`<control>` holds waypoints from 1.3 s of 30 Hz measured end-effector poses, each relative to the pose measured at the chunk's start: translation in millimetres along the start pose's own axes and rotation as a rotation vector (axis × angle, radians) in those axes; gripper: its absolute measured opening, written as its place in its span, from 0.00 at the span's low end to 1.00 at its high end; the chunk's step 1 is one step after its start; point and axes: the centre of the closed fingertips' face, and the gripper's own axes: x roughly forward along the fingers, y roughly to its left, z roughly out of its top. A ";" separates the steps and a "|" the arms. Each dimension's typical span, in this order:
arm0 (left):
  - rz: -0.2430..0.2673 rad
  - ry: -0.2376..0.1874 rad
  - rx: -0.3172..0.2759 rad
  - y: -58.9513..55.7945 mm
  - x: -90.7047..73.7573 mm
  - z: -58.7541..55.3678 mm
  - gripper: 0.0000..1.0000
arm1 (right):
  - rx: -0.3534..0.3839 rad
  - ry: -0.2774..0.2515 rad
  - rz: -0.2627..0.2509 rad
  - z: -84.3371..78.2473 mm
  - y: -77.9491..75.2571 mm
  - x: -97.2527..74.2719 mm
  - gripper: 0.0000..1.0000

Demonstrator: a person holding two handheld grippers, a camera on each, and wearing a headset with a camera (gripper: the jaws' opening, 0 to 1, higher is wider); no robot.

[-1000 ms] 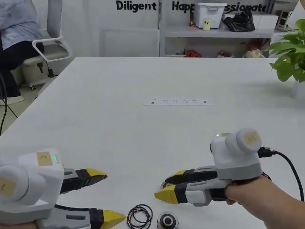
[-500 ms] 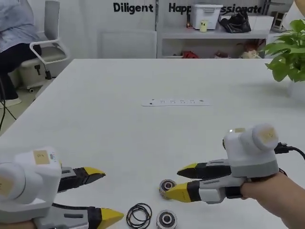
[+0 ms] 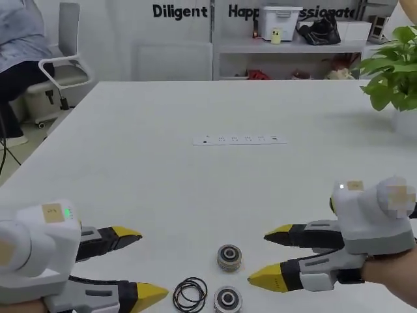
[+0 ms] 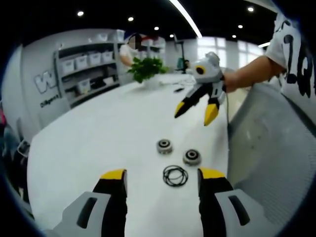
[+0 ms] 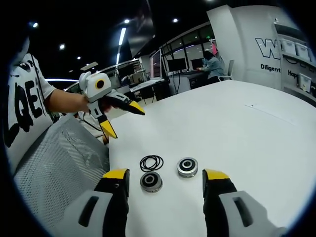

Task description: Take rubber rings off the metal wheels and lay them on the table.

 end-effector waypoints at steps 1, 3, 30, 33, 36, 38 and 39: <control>0.000 0.000 0.000 -0.2 0.1 0.2 0.59 | -0.001 -0.003 -0.005 -0.6 -0.9 -2.2 0.57; -0.001 0.000 0.000 -0.4 0.3 0.5 0.59 | -0.002 -0.009 -0.011 -1.3 -1.8 -5.7 0.58; -0.003 0.008 -0.008 -2.2 -2.0 -4.1 0.60 | -0.030 -0.027 -0.087 -28.9 -1.3 -39.1 0.71; -0.004 0.010 -0.008 -2.9 -2.2 -4.7 0.60 | -0.029 -0.024 -0.091 -30.7 -0.5 -39.7 0.71; -0.005 0.011 -0.008 -3.5 -2.4 -4.5 0.60 | -0.034 -0.016 -0.096 -33.1 0.1 -40.0 0.71; -0.005 0.012 -0.006 -3.8 -2.7 -4.4 0.60 | -0.034 -0.014 -0.096 -34.1 -0.1 -40.3 0.71; -0.005 0.014 -0.004 -3.9 -2.8 -4.5 0.60 | -0.034 -0.013 -0.096 -35.1 -0.6 -40.5 0.71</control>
